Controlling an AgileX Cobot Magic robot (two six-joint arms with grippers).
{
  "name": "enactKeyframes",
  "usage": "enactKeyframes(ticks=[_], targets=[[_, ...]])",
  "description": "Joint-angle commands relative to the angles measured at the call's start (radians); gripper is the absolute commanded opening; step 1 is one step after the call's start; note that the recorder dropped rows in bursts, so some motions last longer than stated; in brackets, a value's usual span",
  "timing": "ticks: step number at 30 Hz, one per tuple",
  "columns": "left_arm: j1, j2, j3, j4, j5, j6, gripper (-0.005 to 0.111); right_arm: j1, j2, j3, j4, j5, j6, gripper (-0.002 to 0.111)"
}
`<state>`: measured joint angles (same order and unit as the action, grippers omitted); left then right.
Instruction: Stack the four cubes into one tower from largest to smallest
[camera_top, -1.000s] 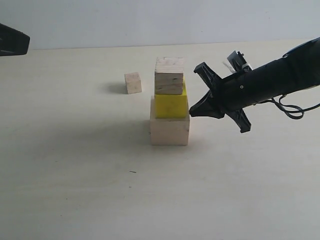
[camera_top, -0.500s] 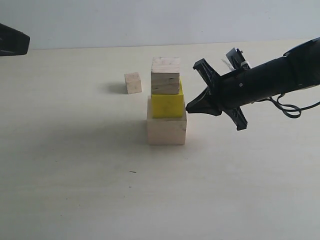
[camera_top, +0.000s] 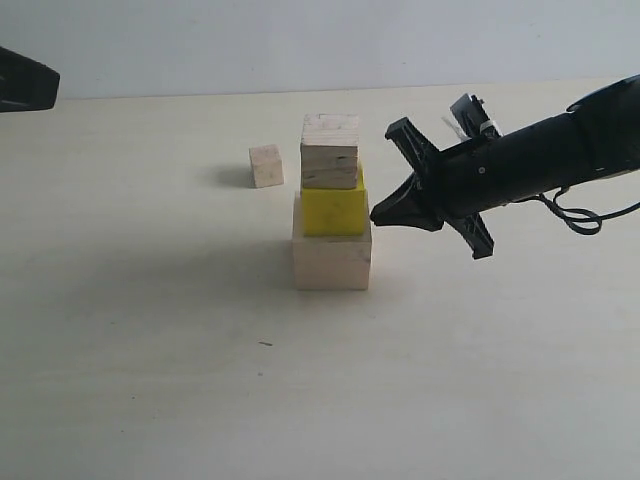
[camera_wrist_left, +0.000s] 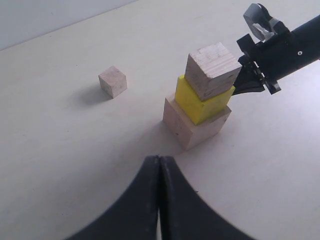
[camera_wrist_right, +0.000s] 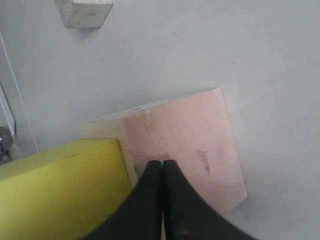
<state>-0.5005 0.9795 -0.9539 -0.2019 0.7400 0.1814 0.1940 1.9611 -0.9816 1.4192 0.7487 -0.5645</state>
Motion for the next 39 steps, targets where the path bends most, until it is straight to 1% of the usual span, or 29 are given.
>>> enactKeyframes(ticks=[1, 19, 27, 33, 35, 39], targets=[[0.002, -0.006, 0.001, 0.002, -0.01, 0.002, 0.0, 0.004, -0.007, -0.001, 0.012, 0.014, -0.033, 0.0], [0.002, -0.006, 0.001, 0.0, -0.008, 0.002, 0.0, 0.004, -0.007, -0.001, 0.046, 0.008, -0.106, 0.0], [0.002, -0.006, 0.001, 0.0, -0.008, 0.002, 0.0, 0.004, -0.007, -0.001, 0.053, 0.008, -0.106, 0.0], [0.002, -0.006, 0.001, 0.002, -0.006, 0.002, 0.0, 0.002, -0.03, -0.001, 0.008, 0.001, -0.106, 0.0], [0.002, -0.006, 0.001, 0.005, -0.006, 0.002, 0.0, -0.005, -0.065, -0.001, -0.007, -0.042, -0.106, 0.0], [0.002, 0.001, 0.001, 0.005, -0.016, 0.004, 0.0, -0.087, -0.151, -0.001, -0.102, -0.06, -0.071, 0.0]])
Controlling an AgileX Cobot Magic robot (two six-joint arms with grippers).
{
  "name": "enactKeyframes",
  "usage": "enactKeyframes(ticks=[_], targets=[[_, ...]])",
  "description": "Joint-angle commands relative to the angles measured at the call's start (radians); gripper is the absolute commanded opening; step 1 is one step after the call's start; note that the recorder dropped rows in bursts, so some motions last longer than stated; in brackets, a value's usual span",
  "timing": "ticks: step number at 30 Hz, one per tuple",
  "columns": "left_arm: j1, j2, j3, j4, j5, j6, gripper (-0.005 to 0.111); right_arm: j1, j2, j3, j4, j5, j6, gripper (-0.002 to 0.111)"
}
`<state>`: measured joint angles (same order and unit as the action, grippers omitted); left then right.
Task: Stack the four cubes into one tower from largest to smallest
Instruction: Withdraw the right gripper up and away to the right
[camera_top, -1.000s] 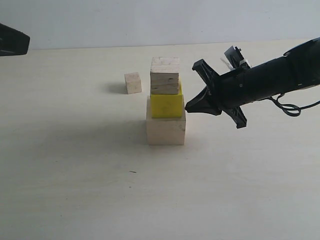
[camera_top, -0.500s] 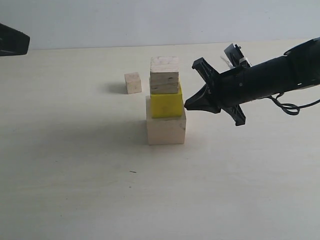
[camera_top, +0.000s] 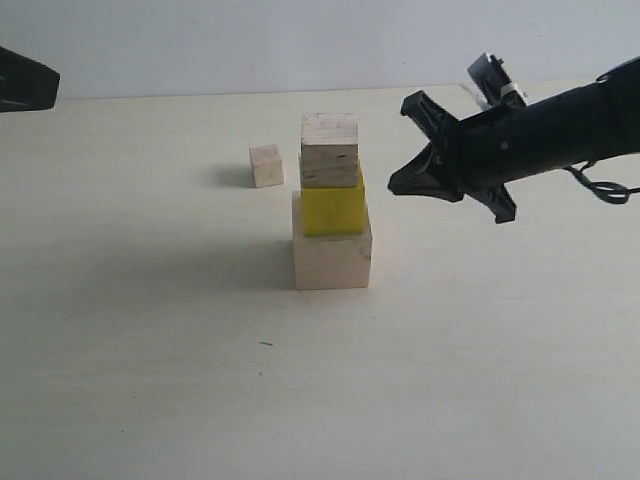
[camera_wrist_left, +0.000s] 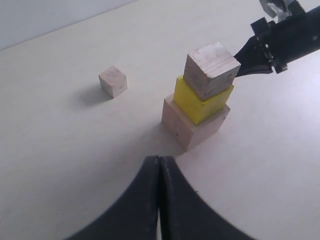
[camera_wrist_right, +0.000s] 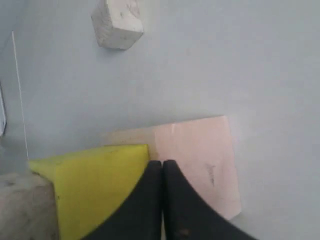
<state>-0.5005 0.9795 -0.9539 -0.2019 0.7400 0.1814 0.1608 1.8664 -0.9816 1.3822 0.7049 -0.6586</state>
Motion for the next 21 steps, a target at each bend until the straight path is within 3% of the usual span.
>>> enactKeyframes(ticks=[1, 6, 10, 17, 21], targets=[[0.002, 0.019, 0.001, 0.005, -0.016, 0.014, 0.0, -0.091, -0.097, -0.001, -0.12, -0.033, 0.04, 0.0], [0.002, 0.138, 0.001, 0.009, -0.035, 0.076, 0.0, -0.19, -0.243, -0.001, -0.299, -0.046, 0.095, 0.0], [0.015, 0.273, -0.002, 0.023, -0.187, 0.128, 0.0, -0.215, -0.416, -0.001, -0.534, -0.03, 0.208, 0.0], [0.205, 0.464, -0.161, -0.02, -0.184, 0.072, 0.0, -0.215, -0.641, -0.001, -0.655, 0.108, 0.295, 0.0], [0.229, 0.583, -0.309, -0.053, -0.128, 0.077, 0.0, -0.215, -0.742, -0.001, -0.657, 0.168, 0.295, 0.0]])
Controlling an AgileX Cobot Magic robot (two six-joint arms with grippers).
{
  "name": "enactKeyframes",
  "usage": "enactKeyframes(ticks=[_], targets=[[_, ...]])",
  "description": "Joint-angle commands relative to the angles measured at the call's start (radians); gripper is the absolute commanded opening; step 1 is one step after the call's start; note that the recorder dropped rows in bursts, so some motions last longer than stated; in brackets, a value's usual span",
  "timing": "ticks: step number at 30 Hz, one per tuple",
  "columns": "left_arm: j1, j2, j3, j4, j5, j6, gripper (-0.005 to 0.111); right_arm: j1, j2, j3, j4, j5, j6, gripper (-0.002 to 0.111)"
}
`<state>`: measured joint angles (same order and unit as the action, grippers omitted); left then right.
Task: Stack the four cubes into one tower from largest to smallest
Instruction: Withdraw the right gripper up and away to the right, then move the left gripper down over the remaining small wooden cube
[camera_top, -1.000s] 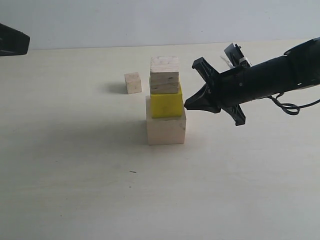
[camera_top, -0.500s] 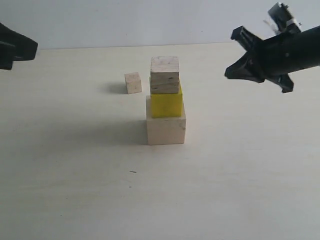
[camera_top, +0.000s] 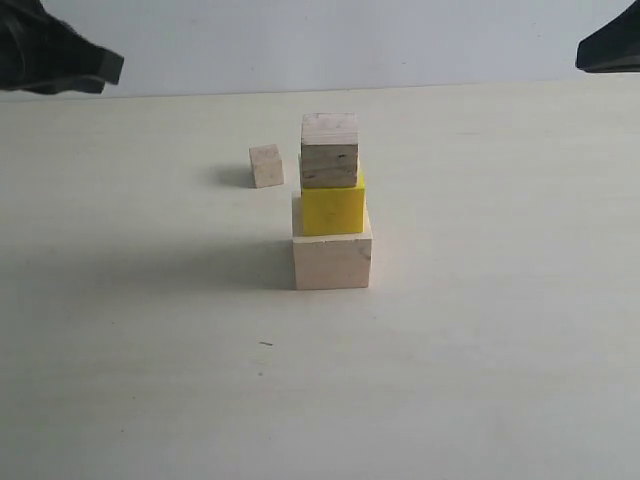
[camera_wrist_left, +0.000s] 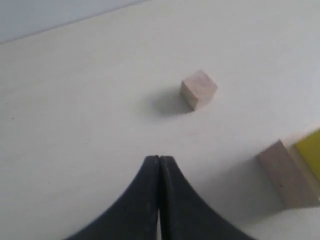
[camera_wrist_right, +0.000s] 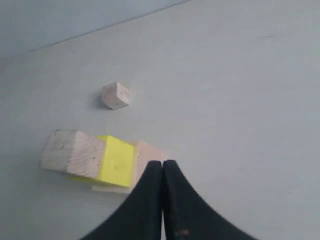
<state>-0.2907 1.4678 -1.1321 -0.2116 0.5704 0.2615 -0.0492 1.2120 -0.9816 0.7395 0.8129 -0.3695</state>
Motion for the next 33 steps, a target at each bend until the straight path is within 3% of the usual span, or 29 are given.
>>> enactKeyframes(ticks=[1, 10, 15, 19, 21, 26, 33], targets=[[0.019, 0.13, -0.176, -0.048, 0.065, -0.003, 0.0, -0.005, -0.111, -0.001, -0.019, 0.066, 0.016, 0.0], [0.009, 0.437, -0.566, -0.066, 0.257, -0.012, 0.003, -0.005, -0.221, -0.001, -0.02, 0.171, 0.058, 0.0], [0.009, 0.588, -0.75, -0.07, 0.371, 0.0, 0.031, -0.005, -0.251, -0.001, -0.02, 0.235, 0.086, 0.0], [0.009, 0.664, -0.788, -0.131, 0.39, 0.13, 0.057, -0.005, -0.27, -0.001, -0.02, 0.277, 0.086, 0.0], [0.009, 0.686, -0.788, -0.149, 0.374, 0.148, 0.063, -0.005, -0.281, -0.001, -0.023, 0.294, 0.097, 0.0], [0.009, 0.711, -0.788, -0.172, 0.353, -0.038, 0.063, -0.005, -0.287, -0.001, -0.025, 0.304, 0.109, 0.0], [0.009, 0.749, -0.788, -0.191, 0.376, -0.091, 0.063, -0.005, -0.286, -0.001, -0.025, 0.298, 0.109, 0.0]])
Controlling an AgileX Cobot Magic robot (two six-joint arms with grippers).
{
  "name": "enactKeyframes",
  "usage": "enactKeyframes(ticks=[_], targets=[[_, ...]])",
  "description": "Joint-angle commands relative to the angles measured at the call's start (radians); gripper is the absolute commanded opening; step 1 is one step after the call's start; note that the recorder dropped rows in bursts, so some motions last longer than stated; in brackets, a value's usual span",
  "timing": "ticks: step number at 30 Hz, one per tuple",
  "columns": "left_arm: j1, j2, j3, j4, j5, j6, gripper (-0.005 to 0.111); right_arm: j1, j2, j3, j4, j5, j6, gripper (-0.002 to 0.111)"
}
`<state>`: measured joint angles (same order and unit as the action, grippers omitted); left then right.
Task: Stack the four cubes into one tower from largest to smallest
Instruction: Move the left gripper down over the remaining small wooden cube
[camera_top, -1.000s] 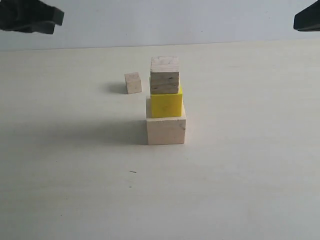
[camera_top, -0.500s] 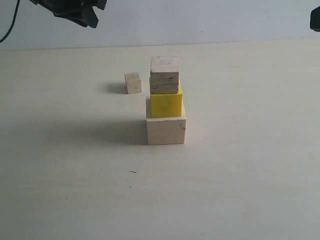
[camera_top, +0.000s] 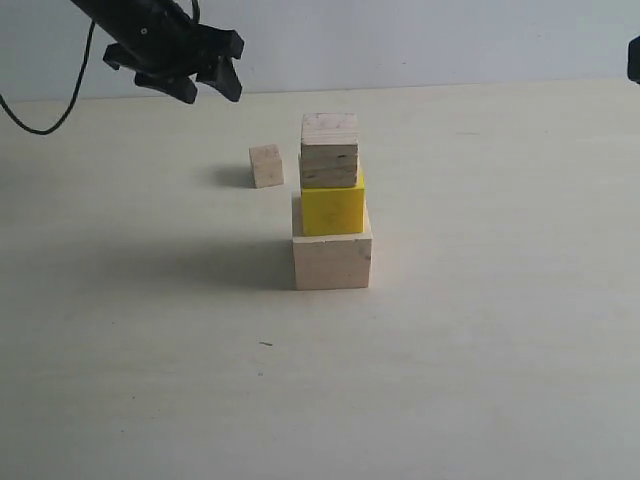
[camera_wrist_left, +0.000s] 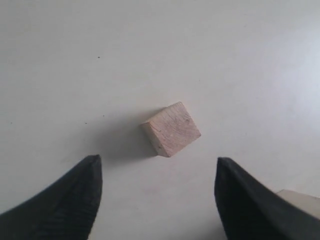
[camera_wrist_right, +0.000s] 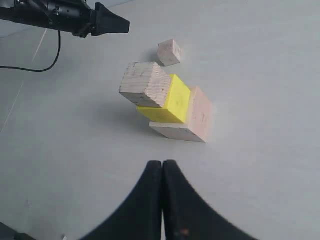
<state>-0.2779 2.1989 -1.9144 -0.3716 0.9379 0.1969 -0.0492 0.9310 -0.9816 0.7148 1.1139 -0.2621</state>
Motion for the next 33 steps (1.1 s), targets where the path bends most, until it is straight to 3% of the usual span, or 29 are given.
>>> enactKeyframes(ticks=[1, 4, 9, 17, 22, 27, 33], targets=[[-0.003, 0.02, -0.006, -0.039, 0.009, -0.035, 0.063, -0.005, -0.005, -0.001, -0.001, -0.003, 0.002, 0.0], [-0.005, 0.029, -0.008, -0.052, -0.012, -0.029, 0.063, -0.005, -0.005, -0.001, -0.001, -0.005, 0.002, 0.0], [-0.037, 0.056, -0.008, -0.055, -0.031, 0.113, 0.063, -0.005, -0.005, -0.001, -0.001, -0.007, 0.002, 0.0], [-0.089, 0.101, -0.008, -0.002, -0.088, 0.003, 0.063, -0.005, -0.005, -0.001, -0.001, -0.002, 0.002, 0.0], [-0.091, 0.128, -0.008, 0.048, -0.125, 0.005, 0.063, -0.005, -0.005, -0.001, -0.001, -0.002, 0.002, 0.0], [-0.093, 0.13, -0.008, 0.063, -0.125, -0.155, 0.063, -0.005, -0.005, -0.001, -0.001, -0.004, 0.002, 0.0], [-0.093, 0.131, -0.008, 0.041, -0.158, -0.178, 0.063, -0.005, -0.005, -0.001, -0.001, -0.006, 0.002, 0.0]])
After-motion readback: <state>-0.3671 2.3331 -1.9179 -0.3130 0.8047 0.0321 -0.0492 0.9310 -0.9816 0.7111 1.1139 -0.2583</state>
